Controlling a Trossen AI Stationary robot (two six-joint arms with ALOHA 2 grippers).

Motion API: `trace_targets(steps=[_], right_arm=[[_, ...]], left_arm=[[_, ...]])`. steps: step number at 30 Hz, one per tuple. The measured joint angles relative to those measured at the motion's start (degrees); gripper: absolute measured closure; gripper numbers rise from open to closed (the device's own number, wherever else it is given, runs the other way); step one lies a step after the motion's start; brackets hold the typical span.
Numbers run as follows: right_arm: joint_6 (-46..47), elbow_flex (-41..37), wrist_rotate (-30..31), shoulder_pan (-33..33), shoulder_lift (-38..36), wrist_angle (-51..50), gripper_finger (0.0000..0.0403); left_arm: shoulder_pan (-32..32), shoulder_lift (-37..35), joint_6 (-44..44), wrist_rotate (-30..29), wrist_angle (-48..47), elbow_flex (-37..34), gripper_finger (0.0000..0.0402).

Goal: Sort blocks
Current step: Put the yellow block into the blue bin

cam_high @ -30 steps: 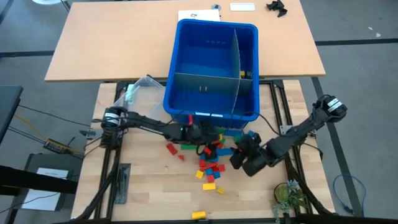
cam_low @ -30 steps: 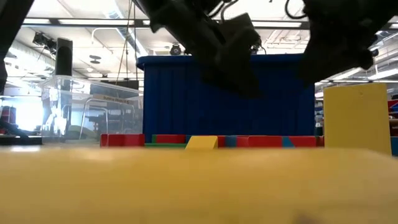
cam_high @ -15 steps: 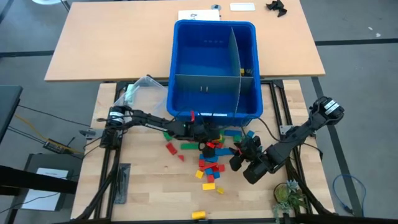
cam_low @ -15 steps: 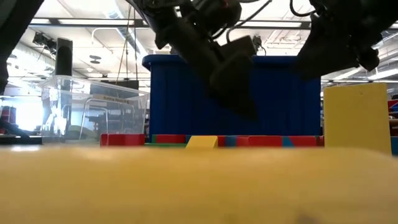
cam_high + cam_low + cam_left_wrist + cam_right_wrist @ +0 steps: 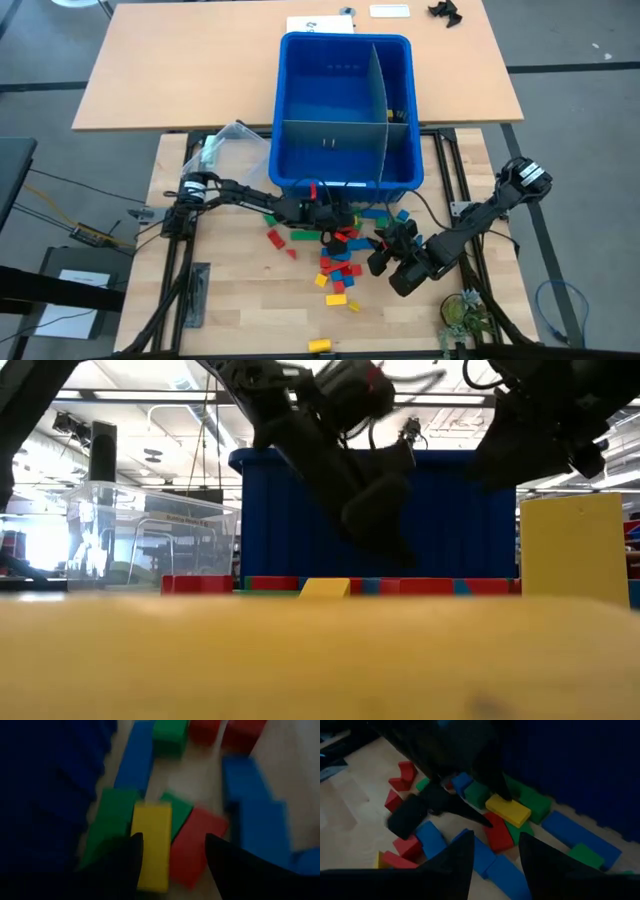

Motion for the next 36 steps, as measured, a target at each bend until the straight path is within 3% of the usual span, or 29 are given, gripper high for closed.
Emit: trace_targets(steps=[18,30,36], right_arm=[[-1.9,0.1,-1.0,0.0,2.5,4.1,0.025],[-3.1,0.0,-1.3,1.0,2.3,4.7,0.0248],[-4.1,0.0,-4.4,0.5,2.3,4.9,0.0244]], left_arm=[[0.9,1.4,0.4,6.8,0.5,0.1,0.0179],[0.1,0.1,-0.3,7.3,-0.7,-0.1,0.0179],[0.0,0.0,-0.3,7.4,-0.4,-0.1,0.0179]])
